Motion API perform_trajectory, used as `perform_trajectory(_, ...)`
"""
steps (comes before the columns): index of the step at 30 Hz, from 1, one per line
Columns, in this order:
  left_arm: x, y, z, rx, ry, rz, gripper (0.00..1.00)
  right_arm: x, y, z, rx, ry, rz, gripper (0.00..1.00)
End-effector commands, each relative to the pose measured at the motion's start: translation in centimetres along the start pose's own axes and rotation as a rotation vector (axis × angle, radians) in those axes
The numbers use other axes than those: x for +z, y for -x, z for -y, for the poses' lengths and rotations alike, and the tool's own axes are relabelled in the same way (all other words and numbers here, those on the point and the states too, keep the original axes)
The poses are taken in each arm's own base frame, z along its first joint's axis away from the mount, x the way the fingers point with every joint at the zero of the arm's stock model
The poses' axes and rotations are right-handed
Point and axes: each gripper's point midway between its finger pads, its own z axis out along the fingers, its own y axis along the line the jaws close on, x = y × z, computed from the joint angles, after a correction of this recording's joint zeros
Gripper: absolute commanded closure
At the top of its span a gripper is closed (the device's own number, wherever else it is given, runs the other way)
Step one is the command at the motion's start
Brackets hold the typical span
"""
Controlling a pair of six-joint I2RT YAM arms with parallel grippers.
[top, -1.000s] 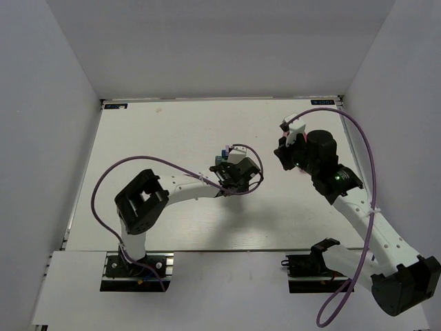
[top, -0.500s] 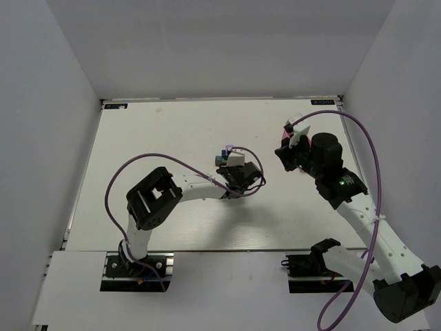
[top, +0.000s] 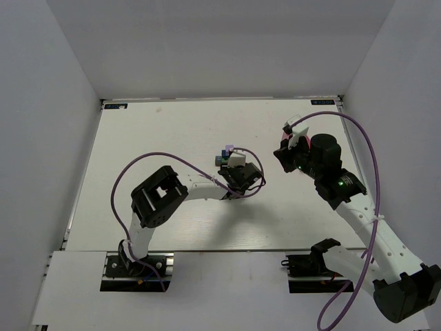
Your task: Build the wood block tower
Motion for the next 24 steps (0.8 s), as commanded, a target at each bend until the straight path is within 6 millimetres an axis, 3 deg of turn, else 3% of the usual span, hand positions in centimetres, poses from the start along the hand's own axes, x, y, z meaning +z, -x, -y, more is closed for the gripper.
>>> perform_trajectory(1, 0.1, 1.5, -0.1, -0.019, 0.007, 0.056, 0.39, -0.1, 1.1, -0.1, 0.006, 0.006, 0.045, 0.92)
perform_trajectory(10, 1.7, 0.3, -0.5, 0.013, 0.031, 0.055, 0.41, -0.3, 1.5, -0.4, 0.002, 0.021, 0.061, 0.92)
perform_trajectory(24, 2.8, 0.2, -1.9, 0.008, 0.079, 0.075, 0.48, -0.3, 1.3, -0.6, -0.001, 0.031, 0.059, 0.92)
